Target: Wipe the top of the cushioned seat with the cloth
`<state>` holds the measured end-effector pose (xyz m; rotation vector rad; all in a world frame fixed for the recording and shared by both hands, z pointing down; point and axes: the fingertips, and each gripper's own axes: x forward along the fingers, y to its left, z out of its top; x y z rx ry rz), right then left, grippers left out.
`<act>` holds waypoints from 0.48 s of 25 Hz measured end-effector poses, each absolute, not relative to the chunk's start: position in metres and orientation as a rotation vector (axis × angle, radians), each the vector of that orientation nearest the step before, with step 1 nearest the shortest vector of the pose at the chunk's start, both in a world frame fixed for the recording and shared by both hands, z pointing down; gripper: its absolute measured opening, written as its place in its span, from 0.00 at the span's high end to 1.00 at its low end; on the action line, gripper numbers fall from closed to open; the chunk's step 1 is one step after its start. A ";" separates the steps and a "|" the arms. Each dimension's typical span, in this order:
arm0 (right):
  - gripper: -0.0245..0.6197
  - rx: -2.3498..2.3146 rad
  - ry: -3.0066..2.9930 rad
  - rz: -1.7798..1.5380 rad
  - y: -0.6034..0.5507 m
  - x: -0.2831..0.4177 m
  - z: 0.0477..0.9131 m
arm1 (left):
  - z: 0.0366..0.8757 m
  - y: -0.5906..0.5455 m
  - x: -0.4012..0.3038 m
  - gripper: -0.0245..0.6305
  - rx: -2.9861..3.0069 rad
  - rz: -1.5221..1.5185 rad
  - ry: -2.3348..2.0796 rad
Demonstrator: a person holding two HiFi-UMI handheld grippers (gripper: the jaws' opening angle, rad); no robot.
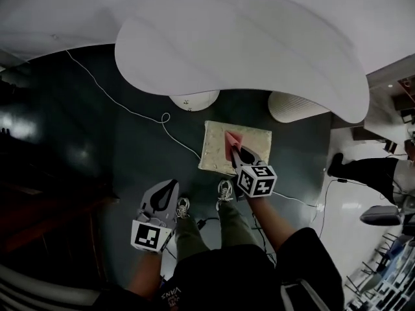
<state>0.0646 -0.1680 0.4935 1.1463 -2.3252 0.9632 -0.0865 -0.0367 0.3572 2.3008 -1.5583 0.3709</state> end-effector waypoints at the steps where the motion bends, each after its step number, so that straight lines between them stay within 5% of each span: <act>1: 0.92 1.135 -2.316 0.973 -0.172 0.060 0.507 | 0.363 -0.039 -0.086 0.93 2.299 0.369 -1.556; 12: 0.92 1.144 -2.168 1.100 -0.195 0.020 0.643 | 0.432 -0.046 -0.075 0.93 2.305 0.347 -1.473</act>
